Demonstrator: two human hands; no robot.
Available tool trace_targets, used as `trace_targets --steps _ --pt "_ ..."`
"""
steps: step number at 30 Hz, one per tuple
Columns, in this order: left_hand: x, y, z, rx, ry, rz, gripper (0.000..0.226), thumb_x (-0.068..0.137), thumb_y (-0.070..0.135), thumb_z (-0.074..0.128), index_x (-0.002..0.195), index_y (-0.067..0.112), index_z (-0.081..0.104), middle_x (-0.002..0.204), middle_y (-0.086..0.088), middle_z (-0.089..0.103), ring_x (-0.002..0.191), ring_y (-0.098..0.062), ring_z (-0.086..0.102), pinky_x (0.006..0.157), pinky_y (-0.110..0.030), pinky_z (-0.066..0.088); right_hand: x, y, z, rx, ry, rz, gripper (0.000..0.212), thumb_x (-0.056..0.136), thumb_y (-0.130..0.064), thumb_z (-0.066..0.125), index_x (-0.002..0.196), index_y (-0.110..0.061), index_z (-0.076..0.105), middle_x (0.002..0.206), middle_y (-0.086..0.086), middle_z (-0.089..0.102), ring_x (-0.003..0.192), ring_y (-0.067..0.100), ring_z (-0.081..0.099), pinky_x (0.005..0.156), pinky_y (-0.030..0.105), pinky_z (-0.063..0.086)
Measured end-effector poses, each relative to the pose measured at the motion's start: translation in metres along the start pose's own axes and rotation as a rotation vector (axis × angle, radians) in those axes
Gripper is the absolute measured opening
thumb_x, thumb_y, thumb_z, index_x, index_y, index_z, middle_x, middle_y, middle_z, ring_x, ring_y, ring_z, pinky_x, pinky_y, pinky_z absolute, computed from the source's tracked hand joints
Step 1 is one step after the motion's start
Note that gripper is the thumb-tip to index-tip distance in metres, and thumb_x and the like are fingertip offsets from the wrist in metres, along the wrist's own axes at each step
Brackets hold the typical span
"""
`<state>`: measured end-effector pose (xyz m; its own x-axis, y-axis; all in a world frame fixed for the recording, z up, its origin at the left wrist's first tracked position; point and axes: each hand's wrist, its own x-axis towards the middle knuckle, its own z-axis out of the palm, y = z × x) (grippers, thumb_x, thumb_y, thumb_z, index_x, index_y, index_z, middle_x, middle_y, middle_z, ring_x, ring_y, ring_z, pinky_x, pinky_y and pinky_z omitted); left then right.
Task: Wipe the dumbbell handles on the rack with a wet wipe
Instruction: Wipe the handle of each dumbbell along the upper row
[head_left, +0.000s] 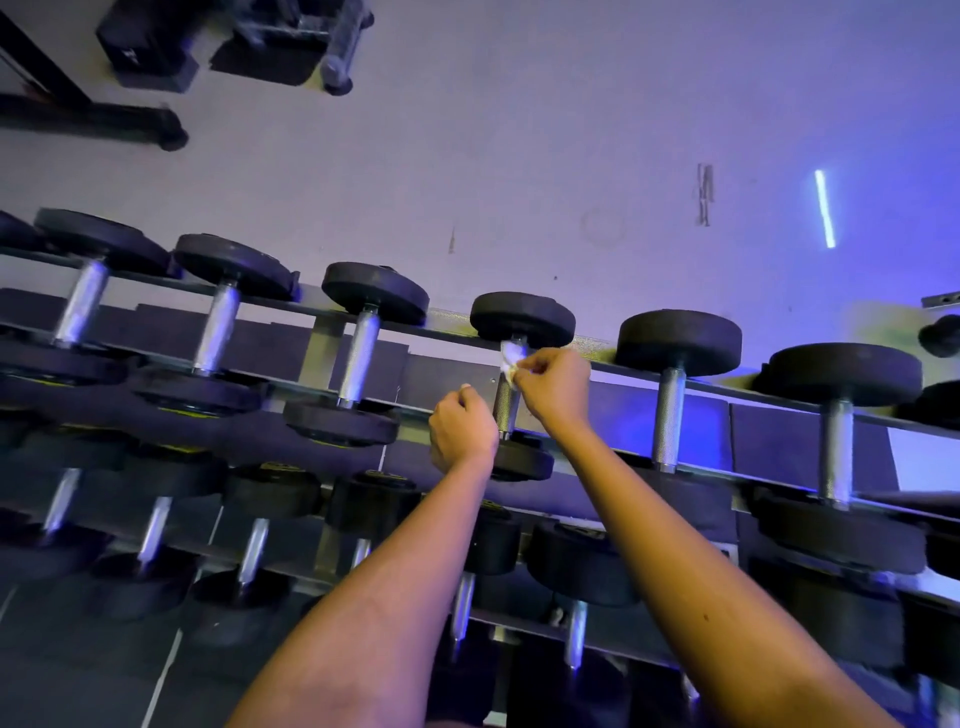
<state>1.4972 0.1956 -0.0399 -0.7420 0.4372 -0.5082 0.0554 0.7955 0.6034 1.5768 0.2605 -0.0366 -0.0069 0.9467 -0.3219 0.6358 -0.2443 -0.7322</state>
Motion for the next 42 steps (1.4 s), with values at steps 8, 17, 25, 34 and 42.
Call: trace_targets --steps 8,17,25,34,42 --pt "0.000 0.001 0.000 0.014 -0.008 0.015 0.041 0.098 0.036 0.036 0.106 0.011 0.068 0.110 -0.017 0.064 0.101 -0.038 0.055 0.080 -0.040 0.042 -0.049 0.017 0.006 0.039 -0.016 0.108 0.011 0.076 -0.005 0.066 0.070 -0.002 0.075 0.073 0.015 0.072 0.072 0.024 0.066 0.065 0.031 0.049" --pt "-0.003 0.002 -0.001 -0.010 -0.009 0.010 0.040 0.097 0.035 0.036 0.094 0.011 0.068 0.101 -0.014 0.065 0.088 -0.032 0.055 0.076 -0.038 0.042 0.019 -0.009 -0.001 0.113 0.099 0.055 0.010 0.076 -0.008 0.066 0.072 -0.012 0.073 0.068 0.003 0.068 0.068 0.018 0.062 0.063 0.026 0.048" --pt "-0.002 0.002 -0.001 0.006 -0.020 -0.004 0.036 0.095 0.032 0.038 0.089 0.011 0.067 0.100 -0.015 0.065 0.080 -0.030 0.047 0.071 -0.035 0.037 -0.034 0.029 0.003 0.006 -0.120 0.102 0.011 0.073 -0.005 0.064 0.064 -0.011 0.067 0.068 0.006 0.068 0.069 0.022 0.061 0.065 0.027 0.048" --pt "-0.004 0.003 -0.003 0.000 -0.037 -0.015 0.034 0.093 0.030 0.038 0.081 0.012 0.064 0.085 -0.009 0.059 0.078 -0.030 0.050 0.077 -0.038 0.043 0.008 0.023 0.007 0.313 -0.003 0.172 0.004 0.073 -0.019 0.070 0.070 -0.020 0.069 0.072 0.000 0.071 0.076 0.023 0.068 0.079 0.048 0.057" --pt "-0.003 0.002 -0.002 -0.004 -0.027 -0.014 0.033 0.093 0.029 0.039 0.086 0.010 0.065 0.094 -0.012 0.064 0.080 -0.030 0.049 0.072 -0.035 0.037 -0.003 0.028 0.002 0.345 -0.084 0.205 0.011 0.074 -0.010 0.070 0.066 -0.017 0.066 0.070 0.004 0.068 0.063 0.015 0.063 0.077 0.043 0.060"
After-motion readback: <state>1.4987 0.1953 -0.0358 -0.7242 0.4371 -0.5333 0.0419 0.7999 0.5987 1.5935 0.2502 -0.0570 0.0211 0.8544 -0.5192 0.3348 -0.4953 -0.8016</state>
